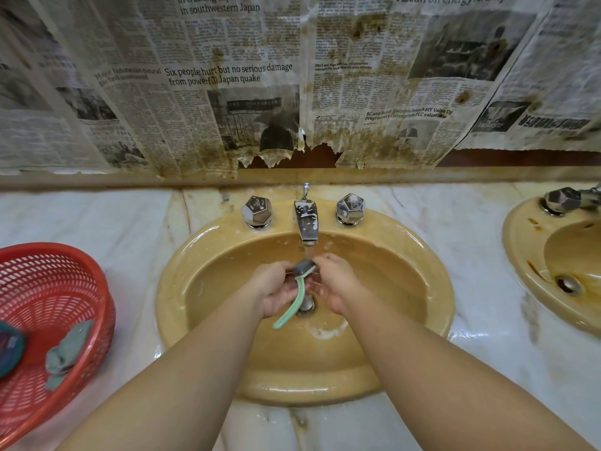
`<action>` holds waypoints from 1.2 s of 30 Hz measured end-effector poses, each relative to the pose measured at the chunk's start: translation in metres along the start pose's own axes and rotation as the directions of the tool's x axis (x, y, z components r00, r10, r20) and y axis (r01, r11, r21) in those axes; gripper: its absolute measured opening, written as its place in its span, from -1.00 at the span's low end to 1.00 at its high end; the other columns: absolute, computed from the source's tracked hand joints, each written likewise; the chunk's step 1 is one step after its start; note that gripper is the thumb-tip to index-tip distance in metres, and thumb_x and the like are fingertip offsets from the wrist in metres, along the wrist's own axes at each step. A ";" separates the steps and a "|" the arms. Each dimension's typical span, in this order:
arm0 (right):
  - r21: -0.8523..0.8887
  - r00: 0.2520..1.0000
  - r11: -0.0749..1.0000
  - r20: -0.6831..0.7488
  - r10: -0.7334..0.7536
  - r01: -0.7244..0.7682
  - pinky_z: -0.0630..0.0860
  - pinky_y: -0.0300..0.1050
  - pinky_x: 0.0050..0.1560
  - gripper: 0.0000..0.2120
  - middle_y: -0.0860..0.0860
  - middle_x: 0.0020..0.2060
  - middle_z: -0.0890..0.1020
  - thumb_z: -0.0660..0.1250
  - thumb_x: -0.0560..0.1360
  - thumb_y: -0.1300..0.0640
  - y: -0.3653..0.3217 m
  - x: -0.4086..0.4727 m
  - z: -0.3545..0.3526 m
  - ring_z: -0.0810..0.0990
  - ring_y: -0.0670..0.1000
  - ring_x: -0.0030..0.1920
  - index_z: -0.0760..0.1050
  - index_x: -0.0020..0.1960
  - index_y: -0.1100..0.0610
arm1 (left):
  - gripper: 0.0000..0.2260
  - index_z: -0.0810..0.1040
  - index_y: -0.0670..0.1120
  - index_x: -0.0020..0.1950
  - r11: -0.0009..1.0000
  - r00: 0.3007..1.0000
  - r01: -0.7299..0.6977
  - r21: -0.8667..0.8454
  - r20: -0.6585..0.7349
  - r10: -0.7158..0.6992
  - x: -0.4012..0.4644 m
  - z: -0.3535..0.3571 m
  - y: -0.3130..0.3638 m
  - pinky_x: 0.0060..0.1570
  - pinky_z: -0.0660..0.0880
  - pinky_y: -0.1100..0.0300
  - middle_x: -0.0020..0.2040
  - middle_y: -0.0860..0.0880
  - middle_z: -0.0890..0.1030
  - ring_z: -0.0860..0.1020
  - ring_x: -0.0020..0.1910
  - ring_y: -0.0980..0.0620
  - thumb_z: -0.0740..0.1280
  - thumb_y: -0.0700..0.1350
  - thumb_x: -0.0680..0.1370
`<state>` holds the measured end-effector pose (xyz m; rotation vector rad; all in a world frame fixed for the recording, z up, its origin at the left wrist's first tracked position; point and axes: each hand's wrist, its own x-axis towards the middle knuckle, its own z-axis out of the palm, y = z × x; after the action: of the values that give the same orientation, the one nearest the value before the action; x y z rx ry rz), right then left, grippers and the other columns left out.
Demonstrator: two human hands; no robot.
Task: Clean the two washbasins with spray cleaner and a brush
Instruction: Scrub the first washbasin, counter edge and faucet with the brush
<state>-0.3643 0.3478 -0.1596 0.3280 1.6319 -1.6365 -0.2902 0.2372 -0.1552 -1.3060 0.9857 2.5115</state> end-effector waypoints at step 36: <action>-0.103 0.979 0.995 0.205 0.015 0.006 0.32 -0.19 -0.51 -0.78 0.13 -0.09 0.63 0.20 0.70 0.07 0.004 -0.028 -0.021 0.48 0.00 -0.43 0.57 0.26 -0.09 | -0.97 0.65 -0.15 -0.06 0.719 0.859 -0.430 0.547 0.002 0.512 0.011 0.022 -0.009 0.05 0.58 0.06 -0.09 -0.05 0.69 0.63 -0.07 -0.01 0.45 -0.20 0.55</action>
<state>-0.3499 0.3774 -0.1464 0.1052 1.5504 -1.5220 -0.3078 0.2558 -0.1588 -1.1721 2.1092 2.1688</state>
